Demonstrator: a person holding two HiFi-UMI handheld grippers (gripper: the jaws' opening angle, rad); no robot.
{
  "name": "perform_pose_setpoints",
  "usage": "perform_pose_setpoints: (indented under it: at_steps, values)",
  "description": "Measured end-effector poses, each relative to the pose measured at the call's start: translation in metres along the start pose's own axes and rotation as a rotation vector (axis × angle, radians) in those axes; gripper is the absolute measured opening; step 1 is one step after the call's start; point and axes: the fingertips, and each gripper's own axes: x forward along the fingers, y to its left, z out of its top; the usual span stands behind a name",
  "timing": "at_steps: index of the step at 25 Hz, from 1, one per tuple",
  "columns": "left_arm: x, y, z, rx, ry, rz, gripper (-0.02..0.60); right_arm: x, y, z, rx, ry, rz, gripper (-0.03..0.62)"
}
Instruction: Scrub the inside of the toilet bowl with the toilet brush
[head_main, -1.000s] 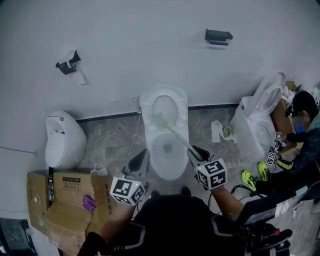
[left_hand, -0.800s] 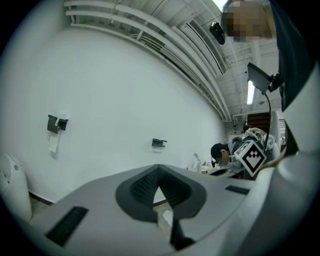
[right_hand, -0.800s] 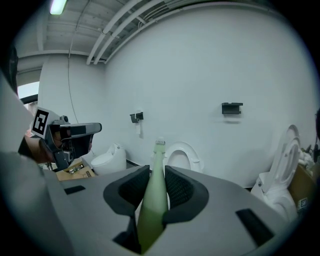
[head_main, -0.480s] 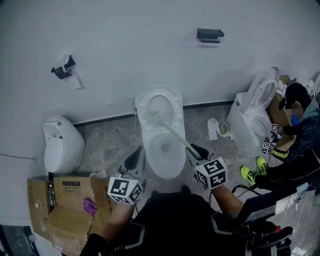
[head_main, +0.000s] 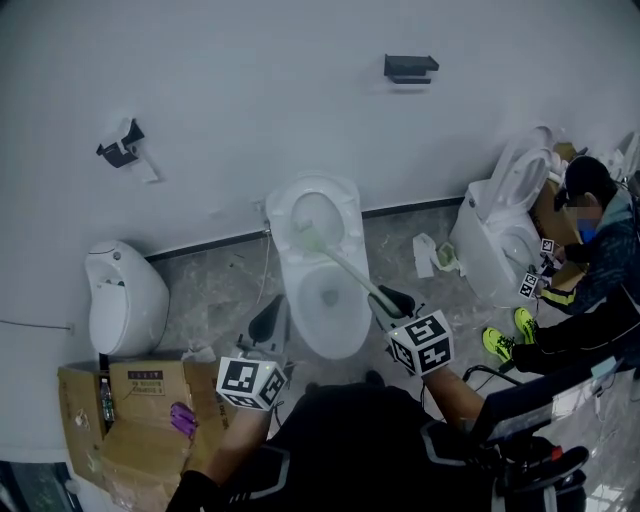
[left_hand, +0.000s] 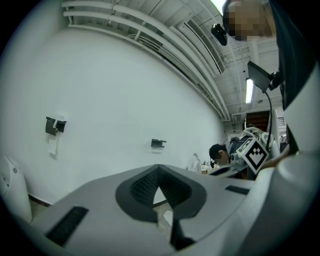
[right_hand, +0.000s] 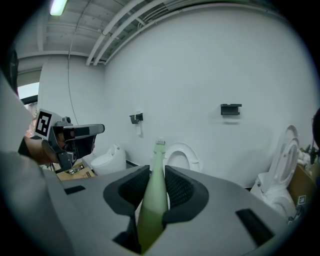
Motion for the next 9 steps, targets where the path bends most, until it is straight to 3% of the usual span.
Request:
perform_pose_setpoints:
  at_steps: [9]
  values:
    - [0.0025,0.001,0.0008,0.005,-0.006,-0.001,0.009,0.0026,-0.0012,0.0056,-0.006,-0.012,0.003,0.101]
